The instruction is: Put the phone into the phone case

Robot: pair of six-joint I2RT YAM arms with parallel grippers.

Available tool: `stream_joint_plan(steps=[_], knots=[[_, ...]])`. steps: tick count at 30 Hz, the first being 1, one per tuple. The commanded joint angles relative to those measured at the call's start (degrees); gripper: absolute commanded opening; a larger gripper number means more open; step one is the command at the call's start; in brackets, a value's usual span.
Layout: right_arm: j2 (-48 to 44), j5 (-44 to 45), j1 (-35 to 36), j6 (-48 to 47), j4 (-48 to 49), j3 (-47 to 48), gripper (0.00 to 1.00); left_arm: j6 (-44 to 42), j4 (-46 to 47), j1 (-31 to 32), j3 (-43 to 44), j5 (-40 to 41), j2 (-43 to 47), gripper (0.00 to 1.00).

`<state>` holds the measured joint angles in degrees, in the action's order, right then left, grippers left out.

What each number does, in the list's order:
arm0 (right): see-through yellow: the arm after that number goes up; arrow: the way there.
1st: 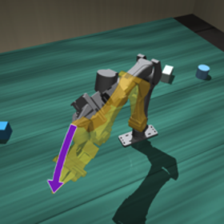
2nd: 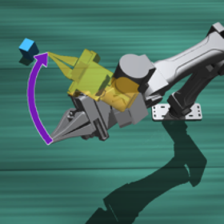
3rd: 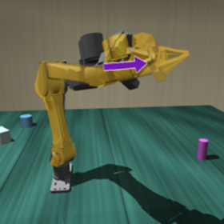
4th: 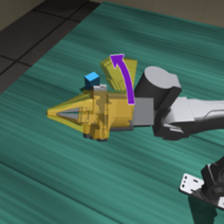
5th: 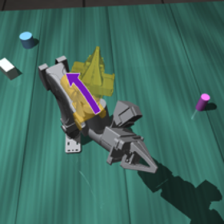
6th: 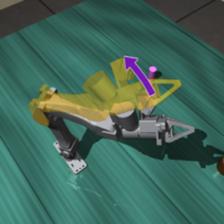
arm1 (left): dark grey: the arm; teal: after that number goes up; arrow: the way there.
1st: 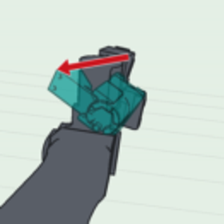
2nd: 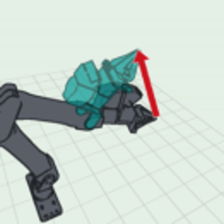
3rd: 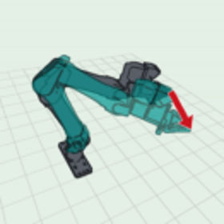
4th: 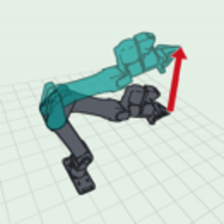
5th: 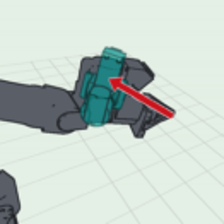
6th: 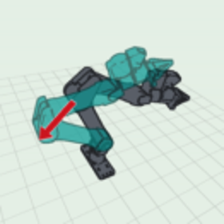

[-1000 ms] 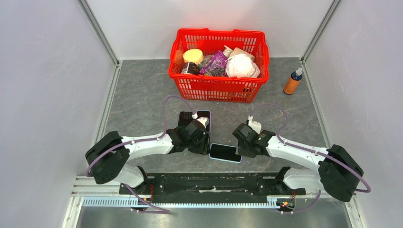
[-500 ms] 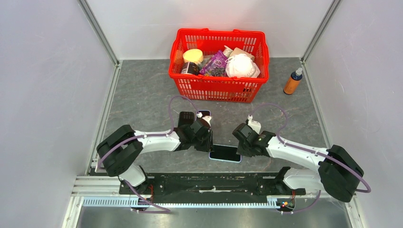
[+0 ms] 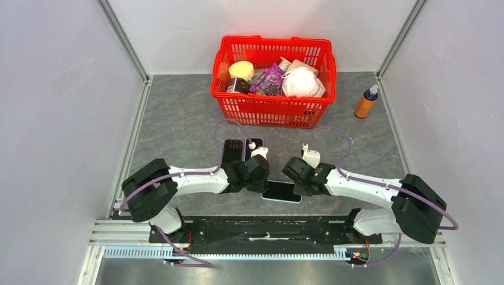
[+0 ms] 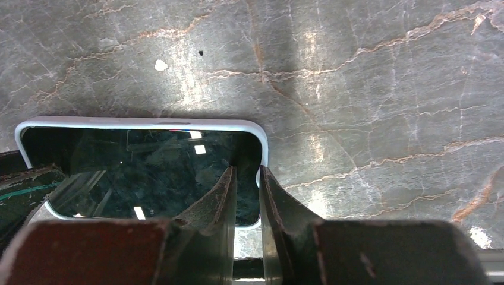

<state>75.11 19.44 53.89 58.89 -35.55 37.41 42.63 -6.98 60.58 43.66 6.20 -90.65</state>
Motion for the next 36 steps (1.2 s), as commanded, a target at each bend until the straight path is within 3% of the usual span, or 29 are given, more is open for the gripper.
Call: stream_joint_plan(steps=[1,4,8,9,15,24,30,36], knots=[[-1.0,-6.9,-0.6,1.5,6.8,-2.2,0.22,-0.8,-4.7,4.3,-1.6,-2.5,-1.2,0.12],[-4.5,-6.3,-1.9,-0.5,3.2,-0.5,0.38,-4.4,-9.7,4.3,0.9,0.7,3.1,0.33],[-10.1,-5.6,-2.8,-1.9,-2.0,1.4,0.71,-10.9,-13.4,4.2,4.5,2.9,7.3,0.62],[-11.6,-5.4,-2.8,-2.2,-3.5,2.0,0.75,-12.5,-13.8,4.2,5.4,2.9,7.7,0.67],[-22.5,0.5,-3.6,-1.3,-16.5,7.1,0.95,-21.7,-15.4,4.5,10.9,-1.2,6.2,0.81],[-34.7,1.4,-7.3,-2.3,-25.1,5.1,0.97,-40.9,-11.2,7.6,17.5,-7.7,0.9,0.87],[-37.8,0.4,-7.7,-3.1,-26.5,6.0,0.97,-58.3,-0.5,8.4,11.2,-11.6,0.2,0.89],[-39.9,-0.5,-7.7,-2.7,-26.2,5.3,0.97,-67.6,0.4,8.4,10.4,-15.4,-3.4,0.90]])
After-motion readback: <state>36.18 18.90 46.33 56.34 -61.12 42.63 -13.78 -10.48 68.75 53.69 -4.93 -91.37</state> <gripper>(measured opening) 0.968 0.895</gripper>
